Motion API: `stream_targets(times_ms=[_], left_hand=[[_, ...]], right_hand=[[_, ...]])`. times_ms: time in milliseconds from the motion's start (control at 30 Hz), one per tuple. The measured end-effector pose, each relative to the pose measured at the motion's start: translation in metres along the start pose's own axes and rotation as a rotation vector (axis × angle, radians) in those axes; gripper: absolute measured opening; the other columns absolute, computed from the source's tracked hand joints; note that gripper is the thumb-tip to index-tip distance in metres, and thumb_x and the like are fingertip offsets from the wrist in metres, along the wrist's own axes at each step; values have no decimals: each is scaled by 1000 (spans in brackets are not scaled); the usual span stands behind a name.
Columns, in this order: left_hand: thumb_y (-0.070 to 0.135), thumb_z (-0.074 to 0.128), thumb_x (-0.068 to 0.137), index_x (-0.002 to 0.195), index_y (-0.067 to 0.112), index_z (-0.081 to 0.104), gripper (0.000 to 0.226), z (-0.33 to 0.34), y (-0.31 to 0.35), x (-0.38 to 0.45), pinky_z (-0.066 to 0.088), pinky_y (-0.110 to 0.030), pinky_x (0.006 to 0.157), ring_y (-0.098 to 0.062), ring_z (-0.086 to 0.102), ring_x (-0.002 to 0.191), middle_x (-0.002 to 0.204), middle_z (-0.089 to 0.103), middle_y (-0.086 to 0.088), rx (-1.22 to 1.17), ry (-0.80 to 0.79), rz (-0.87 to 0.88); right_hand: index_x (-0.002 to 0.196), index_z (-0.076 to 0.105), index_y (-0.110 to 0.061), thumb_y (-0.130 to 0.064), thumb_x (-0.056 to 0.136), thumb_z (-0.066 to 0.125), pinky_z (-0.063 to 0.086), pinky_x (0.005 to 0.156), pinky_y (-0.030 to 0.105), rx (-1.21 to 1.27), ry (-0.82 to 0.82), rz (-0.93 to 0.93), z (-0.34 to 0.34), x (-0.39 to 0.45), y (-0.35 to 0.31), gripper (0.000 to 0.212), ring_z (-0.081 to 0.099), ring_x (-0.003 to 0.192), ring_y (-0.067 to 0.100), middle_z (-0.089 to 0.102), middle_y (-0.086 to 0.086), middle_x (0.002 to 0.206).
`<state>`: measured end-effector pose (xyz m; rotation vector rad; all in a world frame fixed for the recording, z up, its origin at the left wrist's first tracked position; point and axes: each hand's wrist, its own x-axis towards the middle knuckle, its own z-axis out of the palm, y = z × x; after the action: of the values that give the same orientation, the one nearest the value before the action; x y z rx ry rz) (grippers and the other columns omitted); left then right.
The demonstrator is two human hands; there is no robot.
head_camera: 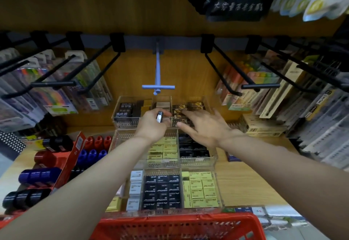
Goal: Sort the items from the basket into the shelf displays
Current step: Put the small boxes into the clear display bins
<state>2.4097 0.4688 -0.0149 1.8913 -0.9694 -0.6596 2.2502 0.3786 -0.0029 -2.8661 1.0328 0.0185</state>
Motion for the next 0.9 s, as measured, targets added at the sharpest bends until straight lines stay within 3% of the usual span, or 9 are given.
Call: stream_targets(times_ms=[200,267,367,433,500,600,700,800,900], left_hand=[[32,59,96,95,32,64,6,1,0,-3,44,-30,70,-18,56,76,86,64,6,-129,31,-86],[36,45,100,104,26,62,20,0,5,-5,44,-30,64,-17,53,68,84,62,3,-239,36,-146],[28,30,103,101,13,60,34,-6,15,-7,43,-26,50,-16,50,59,87,61,-5,-618,53,-251],[20,33,105,103,6,58,29,-10,22,-10,44,-26,44,-17,51,59,81,58,-10,-883,-19,-321],[17,40,105,107,4,56,21,-10,28,-18,48,-28,49,-18,54,68,84,59,-11,-1083,-102,-398],[11,43,104,106,3,57,16,-6,37,-39,54,-33,66,-19,56,81,90,59,-12,-1274,-129,-472],[8,44,103,105,4,55,12,-6,46,-69,55,-35,73,-20,57,85,95,57,-13,-1311,-160,-457],[7,46,102,114,2,53,15,-14,57,-100,59,-39,72,-24,64,96,104,60,-17,-1324,-169,-433],[9,54,98,113,4,57,16,-33,65,-132,60,-49,74,-30,72,97,107,70,-20,-1220,-175,-422]], right_hand=[[148,31,-30,-67,96,17,17,116,56,35,42,4,3,-14,9,66,37,140,18,46,-3,149],[147,32,-30,-67,97,19,15,116,57,28,28,29,1,-16,13,64,36,141,17,44,-4,150],[148,33,-31,-57,101,29,13,120,54,166,38,18,-4,-24,14,53,32,143,13,41,-6,152],[141,46,-29,-41,103,42,29,117,39,368,175,-13,-7,-35,8,40,41,133,5,50,-9,143],[121,62,-28,-32,100,52,49,96,26,715,280,62,-12,-48,-6,24,60,109,1,64,-10,120],[109,68,-19,-27,92,66,61,70,29,1384,156,212,-24,-69,-37,18,74,84,18,70,7,105],[102,70,-23,-30,75,84,62,71,38,1348,179,230,-32,-90,-56,30,75,80,19,74,0,93],[89,74,-26,-38,71,83,59,80,42,1207,243,325,-43,-112,-70,23,75,81,19,76,-3,81],[78,76,-15,-9,79,80,60,76,31,1475,255,332,-57,-139,-79,7,74,80,24,76,10,83]])
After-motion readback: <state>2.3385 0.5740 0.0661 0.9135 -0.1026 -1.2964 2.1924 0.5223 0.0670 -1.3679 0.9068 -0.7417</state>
